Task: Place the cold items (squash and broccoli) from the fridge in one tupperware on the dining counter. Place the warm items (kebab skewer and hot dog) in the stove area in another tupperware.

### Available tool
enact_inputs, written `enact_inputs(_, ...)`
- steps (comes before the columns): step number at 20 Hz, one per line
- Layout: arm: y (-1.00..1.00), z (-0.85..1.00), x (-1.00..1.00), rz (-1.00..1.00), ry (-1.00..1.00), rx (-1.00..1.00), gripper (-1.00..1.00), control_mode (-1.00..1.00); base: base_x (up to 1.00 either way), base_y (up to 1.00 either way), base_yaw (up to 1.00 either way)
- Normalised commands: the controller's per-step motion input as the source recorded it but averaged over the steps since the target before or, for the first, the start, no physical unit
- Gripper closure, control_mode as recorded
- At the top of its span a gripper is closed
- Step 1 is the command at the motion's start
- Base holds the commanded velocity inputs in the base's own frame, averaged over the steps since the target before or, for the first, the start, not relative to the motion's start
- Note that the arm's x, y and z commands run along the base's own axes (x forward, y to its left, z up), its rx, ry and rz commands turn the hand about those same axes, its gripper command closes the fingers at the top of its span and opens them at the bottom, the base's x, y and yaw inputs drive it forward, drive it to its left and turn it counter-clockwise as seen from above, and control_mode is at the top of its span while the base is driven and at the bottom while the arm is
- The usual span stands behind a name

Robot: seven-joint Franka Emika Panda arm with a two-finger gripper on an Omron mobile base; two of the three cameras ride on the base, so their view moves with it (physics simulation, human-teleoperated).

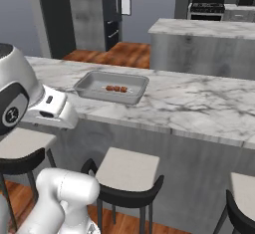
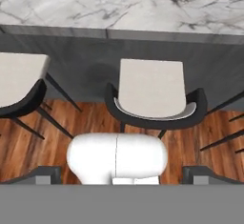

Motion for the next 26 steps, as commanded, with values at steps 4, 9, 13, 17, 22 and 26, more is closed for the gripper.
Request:
enact_inputs(4,-0.07,-0.1,-0.36,0.0,-0.09,0.0,-1.0,1.0,-0.41,-0.28,-0.02)
enact_inputs(9,0.0,0.0,0.0,0.0,0.0,0.0,-1.0,1.0,-0.64,-0.81,-0.12)
enact_inputs(13,0.0,0.0,0.0,0.0,0.0,0.0,-1.0,1.0,-0.18,-1.0,-0.08)
enact_inputs(17,0.0,0.0,0.0,0.0,0.0,0.0,-1.0,1.0,-0.01,-1.0,-0.06)
enact_inputs(22,0.0,0.0,0.0,0.0,0.0,0.0,-1.0,1.0,-0.01,-1.0,-0.07)
enact_inputs(26,0.0,0.0,0.0,0.0,0.0,0.0,-1.0,1.0,-0.11,-1.0,-0.09)
